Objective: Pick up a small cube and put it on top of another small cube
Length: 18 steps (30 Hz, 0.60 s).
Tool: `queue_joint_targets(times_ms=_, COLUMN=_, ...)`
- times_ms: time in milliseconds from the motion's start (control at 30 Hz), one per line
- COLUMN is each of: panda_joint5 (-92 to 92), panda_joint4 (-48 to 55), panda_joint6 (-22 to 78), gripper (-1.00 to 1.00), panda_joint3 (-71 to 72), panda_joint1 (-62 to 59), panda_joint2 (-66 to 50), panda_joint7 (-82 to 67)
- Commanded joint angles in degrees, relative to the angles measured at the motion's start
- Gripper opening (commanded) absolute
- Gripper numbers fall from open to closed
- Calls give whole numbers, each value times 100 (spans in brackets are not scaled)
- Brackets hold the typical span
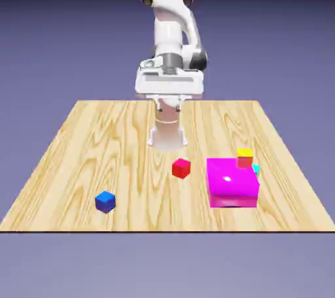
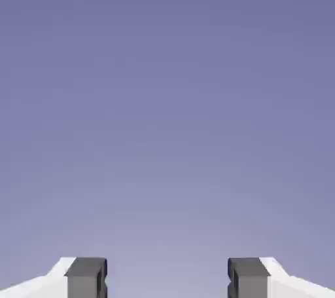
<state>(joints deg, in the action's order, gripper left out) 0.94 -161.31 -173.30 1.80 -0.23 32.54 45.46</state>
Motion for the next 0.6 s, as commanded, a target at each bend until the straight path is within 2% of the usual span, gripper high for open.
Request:
queue_joint_targets(times_ms=0, panda_joint5=78, panda_joint4=-25, panda_joint6=59, gripper=0, panda_joint3=150, panda_joint1=-76, panda_joint2=-10, panda_joint7=250)
queue_joint_targets(times_ms=567, panda_joint5=1411, panda_joint4=-457, panda_joint6=1059, gripper=0, panda_joint3=2691, panda_joint1=-1363, panda_joint2=-179, panda_joint7=4486)
